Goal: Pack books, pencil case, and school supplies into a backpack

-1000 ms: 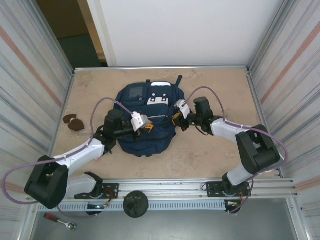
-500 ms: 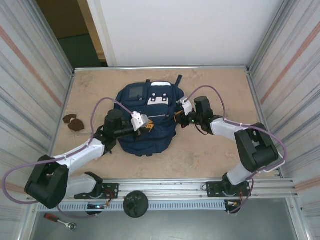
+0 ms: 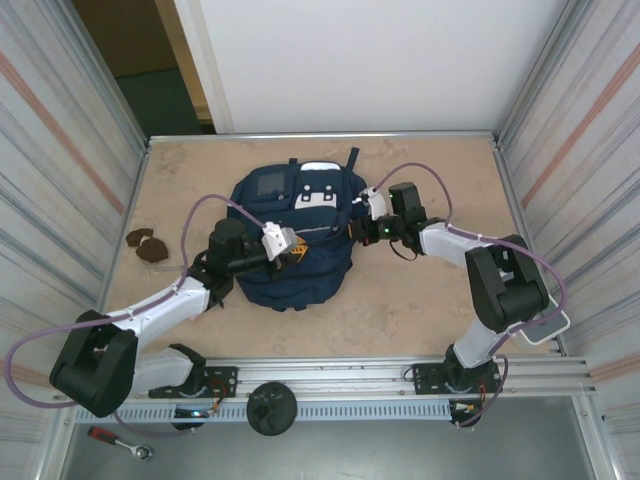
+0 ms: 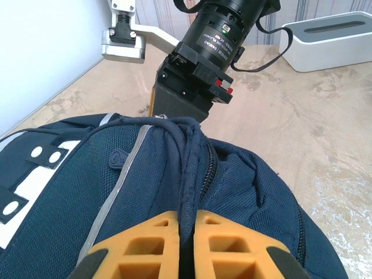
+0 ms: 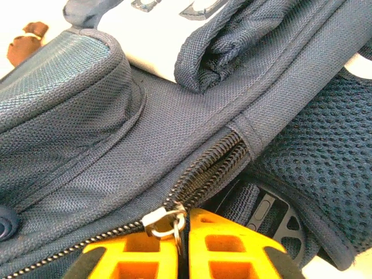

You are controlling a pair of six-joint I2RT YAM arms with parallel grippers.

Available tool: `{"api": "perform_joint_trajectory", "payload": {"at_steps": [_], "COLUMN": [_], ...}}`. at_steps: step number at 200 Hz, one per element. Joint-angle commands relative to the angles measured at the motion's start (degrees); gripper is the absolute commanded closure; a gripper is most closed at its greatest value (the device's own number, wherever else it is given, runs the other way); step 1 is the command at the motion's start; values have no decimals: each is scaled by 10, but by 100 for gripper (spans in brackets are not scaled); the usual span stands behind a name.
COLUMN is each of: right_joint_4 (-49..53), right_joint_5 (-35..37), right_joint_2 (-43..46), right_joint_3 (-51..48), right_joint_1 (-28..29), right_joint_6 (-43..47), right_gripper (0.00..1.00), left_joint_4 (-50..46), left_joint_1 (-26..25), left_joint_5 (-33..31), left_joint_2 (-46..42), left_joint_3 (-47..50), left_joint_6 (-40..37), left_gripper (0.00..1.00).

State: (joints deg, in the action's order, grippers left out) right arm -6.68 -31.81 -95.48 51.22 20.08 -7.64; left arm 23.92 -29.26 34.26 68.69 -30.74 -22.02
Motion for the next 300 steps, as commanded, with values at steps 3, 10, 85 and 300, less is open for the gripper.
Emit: {"api": "perform_joint_trajectory", "payload": {"at_steps": [3,10,85,300], "right_joint_4": [25,22,44,-32], "right_joint_5": [80,46,35,261], "right_joint_2": [20,35,40,306], "right_joint_3": [-17,-22,14,-290], "right_joint_1": [-79,-79,-122,-9], "right_joint_6": [-25,-15,-130,-268], "right_gripper": [79,73,46,96], "left_joint_4": [46,43,43,-151], "left_joint_1": [7,7,6,23], "left_joint_5": [47,47,58,-256], "left_joint_2": [-32,-29,-13,146], "left_joint_3": [-7,-9,-18,-199], "left_joint_6": [10,10,14,105], "left_gripper": [100,100,100,87]}}
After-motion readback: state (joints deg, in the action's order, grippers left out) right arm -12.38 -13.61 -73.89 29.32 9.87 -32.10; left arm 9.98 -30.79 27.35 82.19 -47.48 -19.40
